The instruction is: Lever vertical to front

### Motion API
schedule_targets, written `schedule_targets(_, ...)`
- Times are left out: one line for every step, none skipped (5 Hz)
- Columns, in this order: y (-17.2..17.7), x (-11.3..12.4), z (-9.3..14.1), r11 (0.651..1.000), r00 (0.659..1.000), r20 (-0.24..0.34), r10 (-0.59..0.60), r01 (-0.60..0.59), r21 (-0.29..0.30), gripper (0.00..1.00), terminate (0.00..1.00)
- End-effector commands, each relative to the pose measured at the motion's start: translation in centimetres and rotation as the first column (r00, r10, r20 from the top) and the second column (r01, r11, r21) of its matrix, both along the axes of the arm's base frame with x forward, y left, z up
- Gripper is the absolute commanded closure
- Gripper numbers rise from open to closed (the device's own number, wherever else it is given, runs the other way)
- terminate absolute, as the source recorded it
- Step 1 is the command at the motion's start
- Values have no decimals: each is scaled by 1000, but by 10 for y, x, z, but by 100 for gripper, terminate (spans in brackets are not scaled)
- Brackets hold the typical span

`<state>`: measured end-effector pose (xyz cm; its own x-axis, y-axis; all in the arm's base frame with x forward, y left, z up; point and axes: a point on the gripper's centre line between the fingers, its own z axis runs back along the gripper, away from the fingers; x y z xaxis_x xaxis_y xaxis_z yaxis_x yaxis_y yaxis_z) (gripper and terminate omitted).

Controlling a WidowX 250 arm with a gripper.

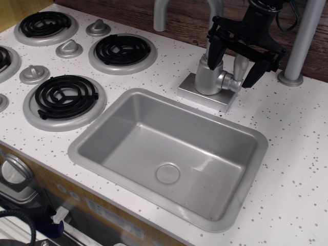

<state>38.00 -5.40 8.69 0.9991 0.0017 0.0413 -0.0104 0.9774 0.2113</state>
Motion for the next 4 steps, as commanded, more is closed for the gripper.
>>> schedule_targets(0, 0, 0, 1000, 1000, 0, 0, 0, 0, 0, 0)
schedule_targets(-5, 6, 7, 999, 996, 79, -33, 35, -27, 0, 0)
schedule_targets(-7, 15, 14, 997, 984, 161, -70, 65, 39, 0, 0)
schedule_targets(-10, 23, 22, 996, 980, 177, -93, 89, 32, 0, 0)
